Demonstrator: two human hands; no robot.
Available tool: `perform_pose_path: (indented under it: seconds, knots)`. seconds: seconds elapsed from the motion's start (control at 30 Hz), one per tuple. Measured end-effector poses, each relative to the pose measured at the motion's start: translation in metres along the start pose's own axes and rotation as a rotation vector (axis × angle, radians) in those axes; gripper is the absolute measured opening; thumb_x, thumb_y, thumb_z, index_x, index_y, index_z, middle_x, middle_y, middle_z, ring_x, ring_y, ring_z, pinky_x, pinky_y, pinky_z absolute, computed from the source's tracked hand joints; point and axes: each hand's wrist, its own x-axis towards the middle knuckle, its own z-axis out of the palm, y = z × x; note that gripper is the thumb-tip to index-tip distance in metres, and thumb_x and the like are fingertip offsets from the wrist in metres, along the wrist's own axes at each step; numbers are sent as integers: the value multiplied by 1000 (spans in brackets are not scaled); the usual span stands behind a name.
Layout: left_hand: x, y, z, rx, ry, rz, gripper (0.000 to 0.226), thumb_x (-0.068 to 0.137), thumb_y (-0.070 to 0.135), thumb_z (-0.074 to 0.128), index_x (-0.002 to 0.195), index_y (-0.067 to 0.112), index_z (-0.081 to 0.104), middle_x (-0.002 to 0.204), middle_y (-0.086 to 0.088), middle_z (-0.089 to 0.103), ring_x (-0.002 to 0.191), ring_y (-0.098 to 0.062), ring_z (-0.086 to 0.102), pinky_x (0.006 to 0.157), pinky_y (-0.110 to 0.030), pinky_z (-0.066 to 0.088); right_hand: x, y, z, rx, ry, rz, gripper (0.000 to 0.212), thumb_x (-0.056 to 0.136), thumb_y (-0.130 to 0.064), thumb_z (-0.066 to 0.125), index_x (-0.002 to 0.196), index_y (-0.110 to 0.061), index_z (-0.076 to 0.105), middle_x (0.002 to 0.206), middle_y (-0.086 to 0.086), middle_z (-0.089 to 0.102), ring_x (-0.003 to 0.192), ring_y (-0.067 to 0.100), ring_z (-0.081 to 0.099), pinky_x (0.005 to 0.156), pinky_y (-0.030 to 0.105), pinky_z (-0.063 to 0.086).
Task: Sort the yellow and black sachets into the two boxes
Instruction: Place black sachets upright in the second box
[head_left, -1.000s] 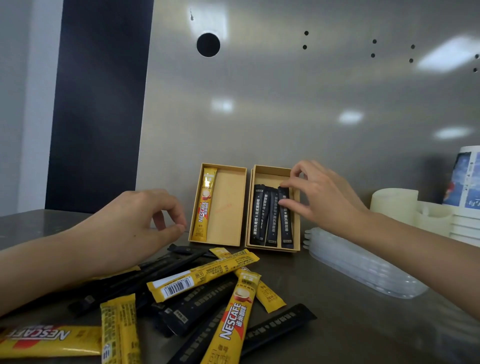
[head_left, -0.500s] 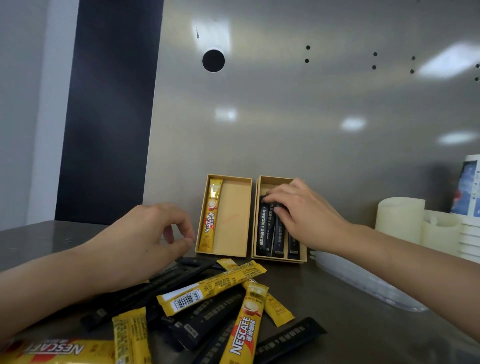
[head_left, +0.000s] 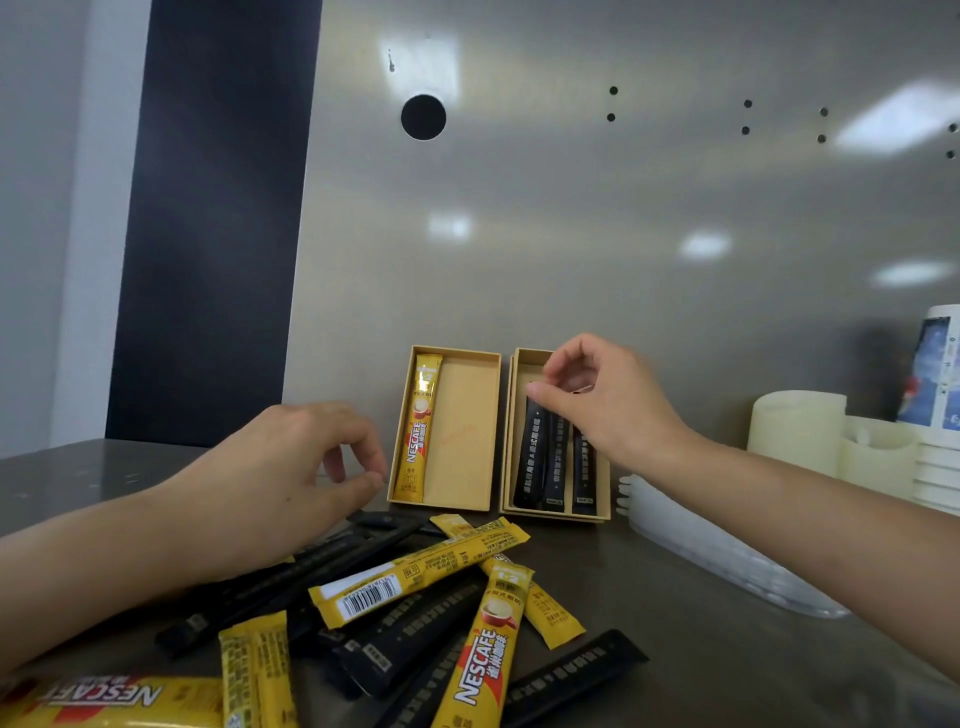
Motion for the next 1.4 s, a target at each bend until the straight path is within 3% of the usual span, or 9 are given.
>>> perform_pose_path:
  seconds: [0.27, 0.37, 0.47, 0.57, 0.7, 0.9, 1.13, 1.23, 1.4]
  knots:
    - [-1, 0, 0, -4, 3, -3, 6, 91, 39, 64, 85, 40, 66, 98, 25, 63, 97, 8, 57, 79, -19, 50, 2, 4, -15, -181, -480, 12, 18, 89, -36, 73, 97, -20, 73, 88, -2, 74, 78, 13, 72, 78, 37, 62]
    - [-1, 1, 0, -14, 16, -5, 7, 93, 39, 62, 86, 40, 65, 100, 30, 62, 98, 10, 56, 74, -17, 48, 6, 0, -21, -133, -301, -14, 19, 88, -37, 74, 97, -21, 73, 89, -1, 75, 83, 14, 71, 79, 37, 60]
    - [0, 6, -2, -40, -1, 10, 7, 95, 46, 56, 93, 44, 62, 110, 45, 50, 97, 15, 53, 65, -14, 46, 9, -12, -26, 165, -176, 10, 16, 90, -29, 71, 99, -14, 71, 75, -4, 71, 63, 6, 64, 62, 23, 52]
    - [0, 7, -1, -88, -19, -2, 27, 87, 61, 44, 105, 47, 57, 102, 34, 60, 96, 16, 53, 67, -11, 47, 2, -21, -19, 344, -272, 33, 9, 94, -19, 68, 98, -11, 69, 72, 0, 72, 62, 9, 64, 55, 20, 48]
    - [-1, 8, 0, -155, -85, -3, 44, 81, 70, 33, 119, 52, 45, 103, 24, 66, 101, 11, 57, 71, -18, 51, -16, -27, -5, 439, -431, 60, 9, 96, -16, 63, 103, -11, 67, 88, 5, 77, 81, 15, 73, 66, 24, 54]
    - [-4, 10, -2, -265, -68, 87, 16, 90, 53, 43, 95, 50, 58, 87, 12, 69, 81, -11, 67, 75, -38, 57, -39, -32, 18, 527, -621, 37, 16, 95, -14, 67, 108, -6, 63, 104, 13, 77, 95, 23, 74, 71, 28, 54]
    - [-4, 15, -3, -156, -138, 154, 15, 88, 55, 48, 90, 56, 63, 80, 29, 67, 77, -1, 63, 64, -14, 46, -49, -31, 24, 37, -389, -306, 18, 93, -38, 67, 107, -29, 75, 99, -15, 73, 95, 1, 66, 81, 16, 52]
    - [-5, 15, -3, -96, -114, 157, 10, 90, 49, 54, 91, 53, 64, 76, 38, 64, 75, 3, 62, 64, -11, 44, -55, -34, 32, -143, -385, -446, 20, 97, -39, 63, 109, -29, 75, 100, -15, 68, 97, 3, 62, 84, 30, 54]
    - [-3, 15, -3, -150, 29, 140, 25, 83, 60, 50, 104, 47, 57, 86, 28, 69, 79, 1, 64, 63, -14, 48, -48, -33, 28, -229, -191, -453, 21, 97, -41, 58, 105, -27, 71, 93, -14, 51, 89, 4, 51, 76, 22, 45]
